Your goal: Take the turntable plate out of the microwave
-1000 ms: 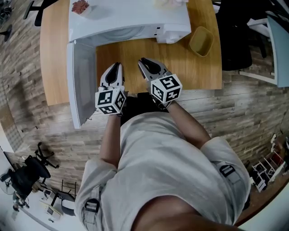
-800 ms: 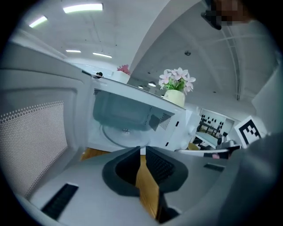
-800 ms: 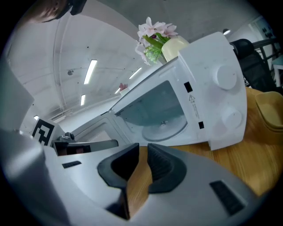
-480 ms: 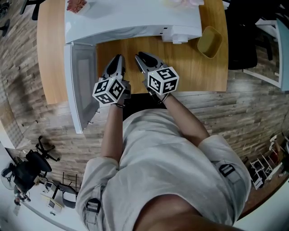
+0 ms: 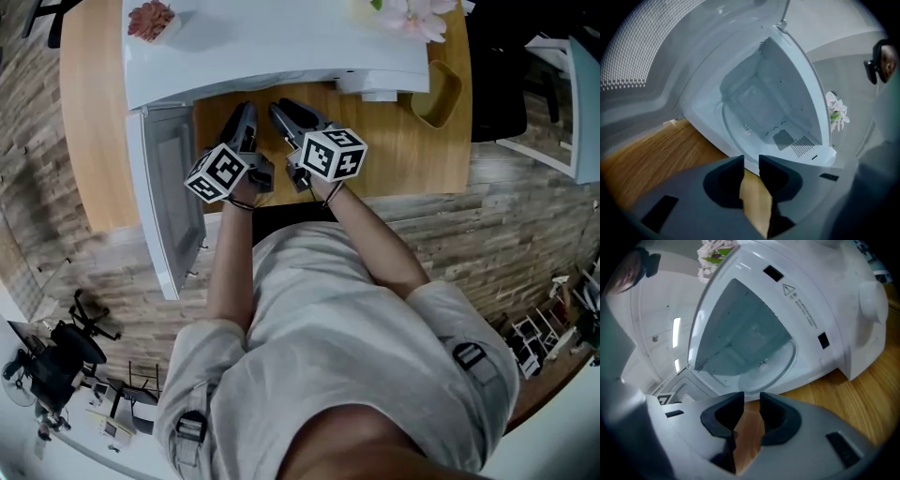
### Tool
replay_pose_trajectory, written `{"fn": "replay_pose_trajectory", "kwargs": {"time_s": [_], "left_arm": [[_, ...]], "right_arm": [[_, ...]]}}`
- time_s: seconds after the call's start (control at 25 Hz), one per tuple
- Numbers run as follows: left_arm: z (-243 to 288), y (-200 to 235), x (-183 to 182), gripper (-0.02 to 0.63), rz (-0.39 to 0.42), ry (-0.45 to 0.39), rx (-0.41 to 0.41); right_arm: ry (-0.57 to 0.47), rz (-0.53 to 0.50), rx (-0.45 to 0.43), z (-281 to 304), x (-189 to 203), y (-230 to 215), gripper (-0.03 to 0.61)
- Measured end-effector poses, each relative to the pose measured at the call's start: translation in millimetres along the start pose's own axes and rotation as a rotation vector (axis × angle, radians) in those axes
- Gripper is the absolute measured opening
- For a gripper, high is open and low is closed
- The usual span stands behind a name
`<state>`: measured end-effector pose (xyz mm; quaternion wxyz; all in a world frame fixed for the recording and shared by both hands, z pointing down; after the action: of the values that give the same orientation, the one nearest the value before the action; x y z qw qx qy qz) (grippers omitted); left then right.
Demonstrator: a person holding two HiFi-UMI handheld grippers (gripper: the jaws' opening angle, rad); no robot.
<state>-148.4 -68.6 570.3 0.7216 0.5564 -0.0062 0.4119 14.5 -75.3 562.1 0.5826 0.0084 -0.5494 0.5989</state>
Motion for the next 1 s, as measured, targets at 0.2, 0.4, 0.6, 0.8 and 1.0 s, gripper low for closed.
{"fn": "replay_pose_trajectory", "kwargs": {"time_s": [0.2, 0.4, 0.6, 0.8, 1.0], "left_arm": [[16, 11, 2, 0.154, -0.136, 0.017, 0.047], [30, 21, -1, 0.195, -0.256, 0.012, 0.071], [33, 24, -3, 0.18, -0.287, 0.011, 0.073], [34, 29, -3, 0.146, -0.292, 0.017, 0.07], [36, 29, -4, 0.174, -0.271, 0.036, 0.044]], "right_arm": [[-0.013, 0.183, 0.019, 15, 2, -13, 0.12], [-0.038, 0.303, 0.024, 29, 0, -18, 0.13], [-0.043, 0.352, 0.016, 35, -2, -16, 0.132], [-0.029, 0.347, 0.038, 37, -1, -20, 0.092], [-0.015, 0.372, 0.034, 40, -1, -19, 0.116]]}}
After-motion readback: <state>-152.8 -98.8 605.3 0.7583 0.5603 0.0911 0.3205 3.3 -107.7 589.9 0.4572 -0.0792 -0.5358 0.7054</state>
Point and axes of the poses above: the fingertips, and each gripper's own axes: z forward along the fingers, y to its left, x out of its underside, the point moved 8 cm from there along -z, backward along the fingers, and after that the axes turned 4 degrees about -z, right-handed, at the moved point
